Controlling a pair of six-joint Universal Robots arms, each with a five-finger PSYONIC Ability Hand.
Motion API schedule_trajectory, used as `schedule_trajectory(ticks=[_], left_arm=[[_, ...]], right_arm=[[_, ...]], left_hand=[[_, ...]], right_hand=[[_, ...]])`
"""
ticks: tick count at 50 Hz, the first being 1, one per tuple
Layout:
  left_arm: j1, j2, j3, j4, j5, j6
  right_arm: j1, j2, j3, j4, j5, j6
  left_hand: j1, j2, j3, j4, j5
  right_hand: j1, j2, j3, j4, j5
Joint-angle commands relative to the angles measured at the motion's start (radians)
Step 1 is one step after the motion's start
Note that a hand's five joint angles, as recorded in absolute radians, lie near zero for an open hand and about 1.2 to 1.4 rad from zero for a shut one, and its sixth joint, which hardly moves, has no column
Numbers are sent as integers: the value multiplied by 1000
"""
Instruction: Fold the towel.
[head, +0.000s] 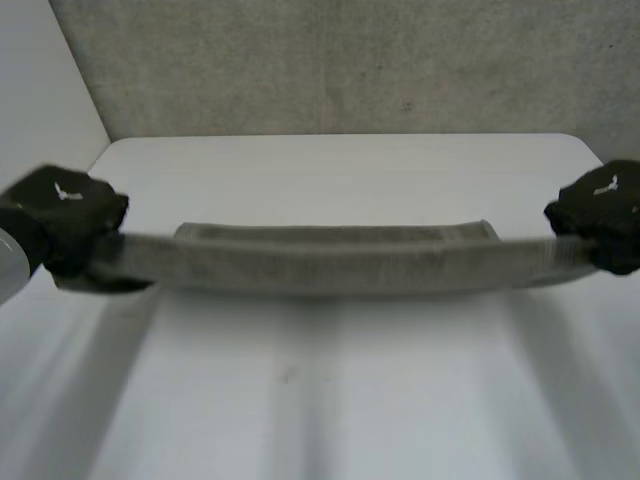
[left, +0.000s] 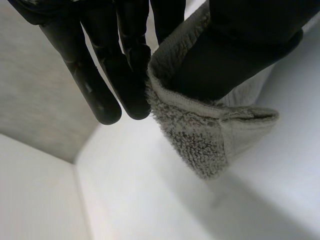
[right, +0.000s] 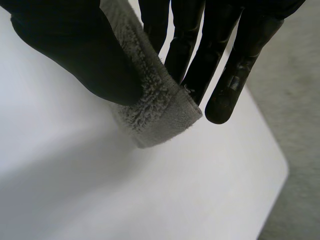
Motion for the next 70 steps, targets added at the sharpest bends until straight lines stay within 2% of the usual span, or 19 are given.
schedule_trajectory(ticks=[1, 5, 9, 14, 18, 19, 20, 21, 22, 23, 25, 26, 29, 35, 40, 46, 50, 62, 70], left_arm=[[26, -160, -15, 21, 41, 38], [20, -299, 25, 63, 32, 89], [20, -416, 97, 80, 26, 133], [-8, -562, 385, 86, -26, 137], [-52, -590, 599, 112, -40, 130], [-64, -591, 693, 153, -40, 117], [-78, -591, 774, 213, -43, 90], [-78, -591, 775, 213, -43, 90], [-84, -581, 836, 289, -45, 40], [-85, -581, 836, 290, -45, 39], [-77, -536, 893, 464, -46, -107], [-74, -497, 890, 513, -39, -173], [-62, -456, 863, 522, -36, -251], [-29, -453, 754, 471, -33, -257], [-23, -450, 495, 454, -14, -257], [-14, -452, 289, 471, 52, -248], [-6, -462, 116, 514, 110, -200], [21, -508, -53, 543, 105, 47], [47, -346, -141, 413, 107, 94]], right_arm=[[11, 80, 65, -5, 12, -39], [16, 212, 55, -74, 36, -33], [24, 263, 27, -138, 75, -24], [111, 372, -196, -281, 156, 68], [139, 373, -361, -401, 184, 180], [142, 356, -433, -507, 200, 256], [142, 356, -433, -508, 200, 257], [139, 321, -468, -652, 213, 339], [139, 277, -461, -781, 222, 388], [139, 277, -461, -783, 222, 389], [139, 196, -412, -955, 236, 421], [139, 171, -394, -970, 239, 417], [139, 158, -358, -944, 230, 413], [142, 160, -289, -873, 205, 409], [139, 183, -170, -818, 121, 366], [139, 223, -45, -770, 84, 318], [139, 289, 83, -743, 82, 262], [88, 316, 202, -721, 91, 173], [24, 200, 200, -450, 81, 107]], left_hand=[[198, 179, 180, 179, 185], [198, 179, 180, 179, 185], [198, 179, 180, 179, 185], [198, 179, 180, 179, 185], [198, 179, 180, 179, 185], [198, 179, 180, 179, 185], [198, 179, 180, 179, 185], [198, 179, 180, 179, 185], [198, 179, 180, 179, 185], [198, 179, 180, 179, 185], [198, 179, 180, 179, 185], [198, 179, 180, 179, 185], [198, 179, 180, 179, 185], [198, 179, 180, 179, 185], [198, 179, 180, 179, 185], [198, 179, 180, 179, 185], [198, 179, 180, 179, 185], [198, 179, 180, 179, 185], [198, 179, 180, 179, 185]], right_hand=[[436, 225, 215, 203, 241], [436, 225, 215, 203, 241], [436, 225, 215, 203, 241], [436, 225, 215, 203, 241], [436, 225, 215, 203, 241], [436, 225, 215, 203, 241], [436, 225, 215, 203, 241], [436, 225, 215, 203, 241], [436, 225, 215, 203, 241], [436, 225, 215, 203, 241], [436, 225, 215, 203, 241], [436, 225, 215, 203, 241], [436, 225, 215, 203, 241], [436, 225, 215, 203, 241], [436, 225, 215, 203, 241], [436, 225, 215, 203, 241], [436, 225, 215, 203, 241], [436, 225, 215, 203, 241], [436, 225, 215, 203, 241]])
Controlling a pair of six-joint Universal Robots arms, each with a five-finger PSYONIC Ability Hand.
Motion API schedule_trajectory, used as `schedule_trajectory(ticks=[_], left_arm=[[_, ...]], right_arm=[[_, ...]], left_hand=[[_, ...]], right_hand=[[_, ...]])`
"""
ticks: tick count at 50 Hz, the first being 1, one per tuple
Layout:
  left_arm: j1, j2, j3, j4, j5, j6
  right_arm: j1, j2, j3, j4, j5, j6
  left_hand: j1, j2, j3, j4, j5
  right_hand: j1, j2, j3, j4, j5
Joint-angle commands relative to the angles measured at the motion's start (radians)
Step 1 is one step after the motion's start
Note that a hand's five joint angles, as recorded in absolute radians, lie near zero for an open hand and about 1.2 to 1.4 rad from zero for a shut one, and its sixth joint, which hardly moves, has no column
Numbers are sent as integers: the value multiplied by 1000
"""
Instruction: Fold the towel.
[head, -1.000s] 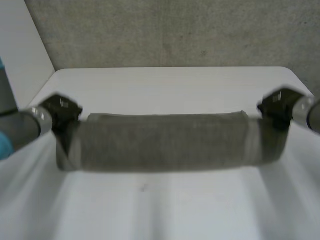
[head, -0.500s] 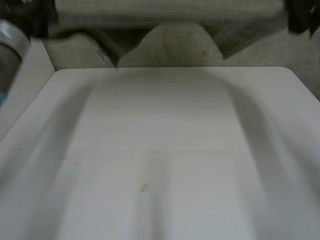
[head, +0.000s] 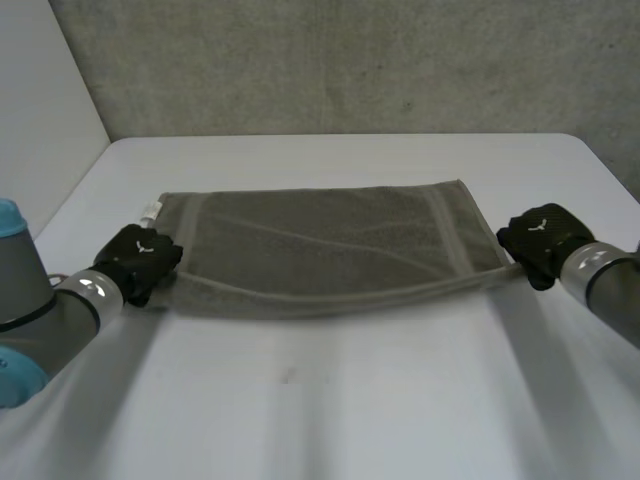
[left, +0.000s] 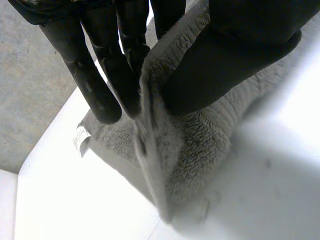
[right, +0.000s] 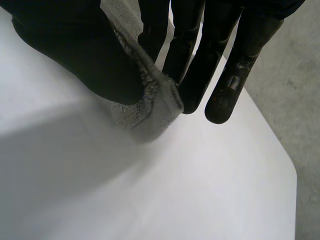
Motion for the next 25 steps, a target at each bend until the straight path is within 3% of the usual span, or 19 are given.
schedule_trajectory(ticks=[1, 3, 5, 10, 19, 25], left_arm=[[28, 165, -77, -148, 0, 32], [29, 207, -90, -202, 2, 35], [36, 276, -96, -344, 3, 59], [61, 325, -67, -501, 12, 116], [47, 241, 42, -393, 8, 133], [-48, 51, 202, -322, -2, 132]], right_arm=[[-77, -111, -2, 292, -13, -102], [-103, -133, 6, 370, -22, -157], [-161, -182, 41, 512, -42, -274], [-208, -204, 56, 620, -62, -397], [-202, -141, -11, 496, -79, -285], [-126, 13, -125, 387, -50, -201]], left_hand=[[189, 179, 179, 179, 181], [189, 179, 179, 179, 181], [189, 179, 179, 179, 181], [189, 179, 179, 179, 181], [189, 179, 179, 179, 181], [189, 179, 179, 179, 181]], right_hand=[[436, 225, 209, 203, 228], [436, 225, 209, 203, 228], [436, 225, 209, 203, 228], [436, 225, 209, 203, 228], [436, 225, 209, 203, 228], [436, 225, 209, 203, 228]])
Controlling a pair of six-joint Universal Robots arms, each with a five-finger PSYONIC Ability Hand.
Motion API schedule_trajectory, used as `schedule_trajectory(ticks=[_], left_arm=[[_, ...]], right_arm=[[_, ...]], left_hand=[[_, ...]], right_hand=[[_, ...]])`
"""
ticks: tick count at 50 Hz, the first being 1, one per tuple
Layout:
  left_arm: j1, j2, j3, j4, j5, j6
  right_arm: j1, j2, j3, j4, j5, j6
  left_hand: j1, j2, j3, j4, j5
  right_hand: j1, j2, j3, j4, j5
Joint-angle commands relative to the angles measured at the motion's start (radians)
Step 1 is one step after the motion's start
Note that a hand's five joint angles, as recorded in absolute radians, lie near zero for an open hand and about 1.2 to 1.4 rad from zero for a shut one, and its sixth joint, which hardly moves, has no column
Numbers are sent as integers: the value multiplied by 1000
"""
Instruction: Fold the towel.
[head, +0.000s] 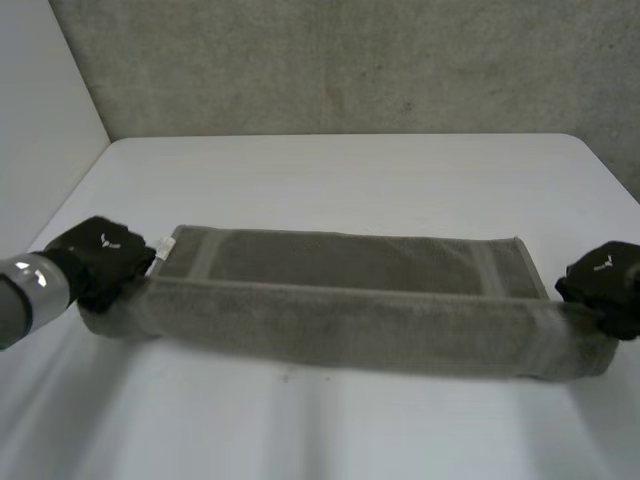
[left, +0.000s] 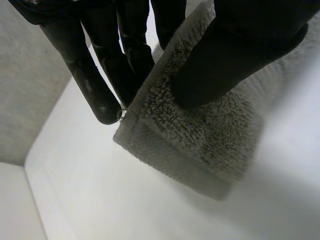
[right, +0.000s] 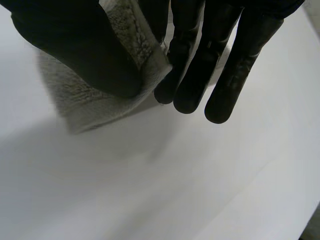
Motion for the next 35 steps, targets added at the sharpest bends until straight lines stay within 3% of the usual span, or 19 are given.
schedule_trajectory(ticks=[1, 7, 15, 21, 29, 30, 31, 32, 33, 34, 35], left_arm=[[-105, -235, 201, 108, -11, -4], [-138, -436, 423, 164, -70, -5], [-176, -656, 710, 167, -113, -19], [-176, -768, 861, 173, -113, -30], [-178, -837, 951, 174, -109, -28], [-181, -840, 951, 174, -106, -30], [-181, -840, 951, 174, -106, -30], [-184, -843, 950, 174, -106, -30], [-184, -843, 950, 174, -106, -30], [-187, -843, 948, 174, -109, -27], [-193, -839, 945, 173, -110, -31]], right_arm=[[105, 182, -139, -143, 45, 112], [152, 288, -236, -293, 151, 172], [209, 393, -320, -511, 214, 193], [235, 447, -351, -658, 266, 184], [252, 486, -381, -714, 285, 183], [255, 493, -385, -712, 292, 181], [255, 493, -385, -712, 292, 181], [263, 504, -385, -712, 303, 181], [263, 504, -385, -712, 303, 181], [270, 509, -383, -709, 320, 181], [278, 504, -380, -704, 337, 184]], left_hand=[[189, 179, 179, 179, 181], [189, 179, 179, 179, 181], [189, 179, 179, 179, 181], [189, 179, 179, 179, 181], [189, 179, 179, 179, 181], [85, 74, 75, 75, 76], [84, 73, 74, 74, 75], [-515, -525, -525, -525, -524], [-521, -531, -531, -531, -530], [-1015, -1026, -1025, -1025, -1024], [-1032, -1043, -1042, -1043, -1041]], right_hand=[[436, 225, 209, 203, 227], [436, 225, 209, 203, 227], [436, 225, 209, 203, 227], [436, 225, 209, 203, 227], [436, 225, 209, 203, 227], [-71, -283, -298, -305, -281], [-76, -288, -303, -310, -286], [-722, -933, -949, -955, -931], [-728, -940, -955, -962, -937], [-785, -997, -1012, -1019, -995], [-785, -997, -1012, -1019, -995]])
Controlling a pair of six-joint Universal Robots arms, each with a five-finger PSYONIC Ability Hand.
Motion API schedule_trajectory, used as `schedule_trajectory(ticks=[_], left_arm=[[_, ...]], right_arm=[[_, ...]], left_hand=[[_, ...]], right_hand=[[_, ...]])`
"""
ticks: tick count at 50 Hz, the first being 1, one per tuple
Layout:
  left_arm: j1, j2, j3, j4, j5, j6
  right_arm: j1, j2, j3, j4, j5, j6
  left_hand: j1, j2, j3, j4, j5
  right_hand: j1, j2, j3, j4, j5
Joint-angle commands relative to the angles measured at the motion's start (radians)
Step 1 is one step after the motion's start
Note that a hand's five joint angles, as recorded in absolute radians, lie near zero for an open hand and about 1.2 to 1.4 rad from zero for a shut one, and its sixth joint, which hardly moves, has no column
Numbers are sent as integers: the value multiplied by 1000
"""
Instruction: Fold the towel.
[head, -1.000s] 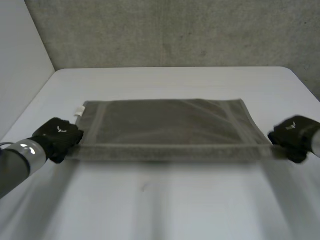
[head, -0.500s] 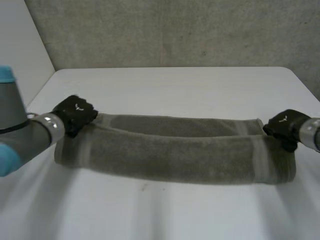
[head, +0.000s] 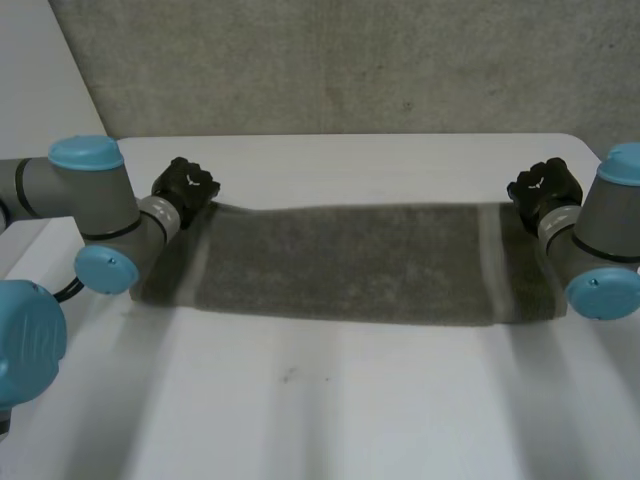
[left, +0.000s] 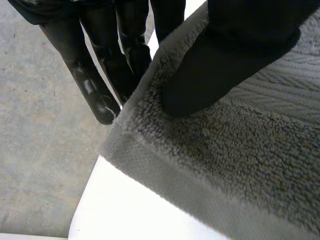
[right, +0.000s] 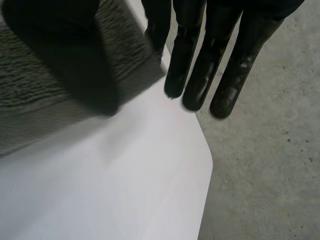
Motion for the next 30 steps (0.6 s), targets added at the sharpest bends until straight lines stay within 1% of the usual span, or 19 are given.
schedule_trajectory(ticks=[1, 4, 6, 7, 9, 10, 11, 12, 13, 15, 16, 18, 19, 21, 22, 24, 27, 29, 30], left_arm=[[-15, -4, -3, -2, -1, -2], [-45, 10, -15, -6, -4, -5], [-71, 46, -44, -11, -7, -6], [-71, 47, -44, -11, -7, -6], [-71, 132, -116, -17, -9, -24], [-71, 132, -116, -17, -9, -25], [-65, 178, -162, -15, -9, -46], [-62, 221, -208, -12, -7, -76], [-62, 221, -208, -12, -7, -77], [-55, 299, -304, -11, -1, -167], [-54, 300, -305, -11, -1, -167], [-36, 388, -406, -6, 5, -283], [-36, 389, -406, -6, 5, -284], [-19, 470, -507, 12, 8, -400], [-19, 470, -507, 12, 8, -400], [1, 532, -601, 40, 8, -494], [7, 556, -644, 57, 10, -526], [13, 597, -719, 98, 19, -563], [13, 597, -719, 98, 19, -563]], right_arm=[[26, 17, -1, 11, 48, 2], [29, -10, 9, 14, 57, 16], [28, -76, 35, 14, 53, 43], [28, -76, 35, 14, 53, 44], [18, -150, 80, 17, 47, 114], [18, -188, 104, 17, 39, 154], [18, -188, 104, 17, 39, 154], [17, -228, 130, 23, 25, 192], [17, -228, 130, 23, 25, 192], [15, -298, 202, 56, -34, 243], [15, -299, 203, 57, -35, 243], [3, -351, 264, 124, -96, 272], [3, -351, 264, 124, -96, 272], [-44, -375, 322, 196, -137, 304], [-44, -376, 322, 196, -138, 304], [-81, -380, 385, 231, -168, 324], [-94, -380, 414, 229, -181, 332], [-126, -380, 465, 203, -222, 338], [-126, -380, 465, 202, -222, 338]], left_hand=[[-989, -987, -1001, -1000, -1003], [-989, -987, -1001, -1000, -1003], [-989, -987, -1001, -1000, -1003], [-989, -987, -1001, -1000, -1003], [-989, -987, -1001, -1000, -1003], [-989, -987, -1001, -1000, -1003], [-989, -987, -1001, -1000, -1003], [-989, -987, -1001, -1000, -1003], [-989, -987, -1001, -1000, -1003], [-989, -987, -1001, -1000, -1003], [-989, -987, -1001, -1000, -1003], [-989, -987, -1001, -1000, -1003], [-989, -987, -1001, -1000, -1003], [-989, -986, -1000, -1000, -1002], [-988, -986, -1000, -1000, -1002], [-983, -980, -994, -994, -996], [-983, -980, -994, -994, -996], [-983, -980, -994, -994, -996], [-983, -980, -994, -994, -996]], right_hand=[[-475, -591, -595, -617, -636], [-475, -591, -595, -617, -636], [-475, -591, -595, -617, -636], [-475, -591, -595, -617, -636], [-475, -591, -595, -617, -636], [-475, -591, -595, -617, -636], [-475, -591, -595, -617, -636], [-475, -591, -595, -617, -636], [-475, -591, -595, -617, -636], [-475, -591, -595, -617, -636], [-475, -591, -595, -617, -636], [-475, -591, -595, -617, -636], [-475, -591, -595, -617, -636], [-475, -591, -595, -617, -636], [-475, -591, -595, -617, -636], [-475, -591, -595, -617, -636], [-475, -591, -595, -617, -636], [-400, -516, -521, -542, -561], [-400, -516, -521, -542, -561]])
